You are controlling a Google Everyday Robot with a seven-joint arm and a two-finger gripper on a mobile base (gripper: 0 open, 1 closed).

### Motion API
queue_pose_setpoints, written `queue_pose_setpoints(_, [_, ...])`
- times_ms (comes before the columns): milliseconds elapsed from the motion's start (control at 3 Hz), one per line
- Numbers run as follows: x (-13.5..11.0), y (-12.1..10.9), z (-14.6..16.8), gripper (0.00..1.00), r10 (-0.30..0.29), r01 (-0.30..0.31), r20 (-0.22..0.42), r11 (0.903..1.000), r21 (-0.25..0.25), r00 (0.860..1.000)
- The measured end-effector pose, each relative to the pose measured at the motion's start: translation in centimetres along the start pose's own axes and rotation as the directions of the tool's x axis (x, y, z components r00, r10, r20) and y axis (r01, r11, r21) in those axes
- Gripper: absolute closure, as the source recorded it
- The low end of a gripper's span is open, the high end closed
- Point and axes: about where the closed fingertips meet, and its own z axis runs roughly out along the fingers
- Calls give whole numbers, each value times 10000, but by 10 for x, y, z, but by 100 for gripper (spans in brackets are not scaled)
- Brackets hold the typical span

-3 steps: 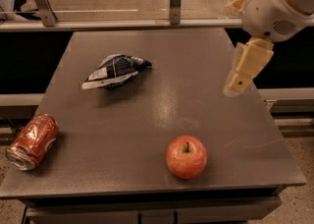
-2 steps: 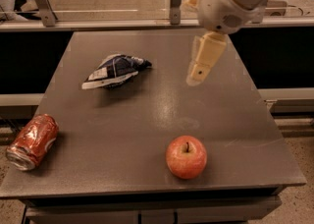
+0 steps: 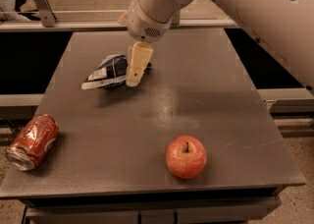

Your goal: Move blue chip bag near apple

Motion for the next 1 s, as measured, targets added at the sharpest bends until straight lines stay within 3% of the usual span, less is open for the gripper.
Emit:
queue_pose_setpoints(333, [-3, 0, 7, 0, -55, 55, 42, 9999, -99, 10000])
queue_pose_setpoints(1000, [-6, 1, 8, 41, -102, 102, 48, 9999, -131, 9999])
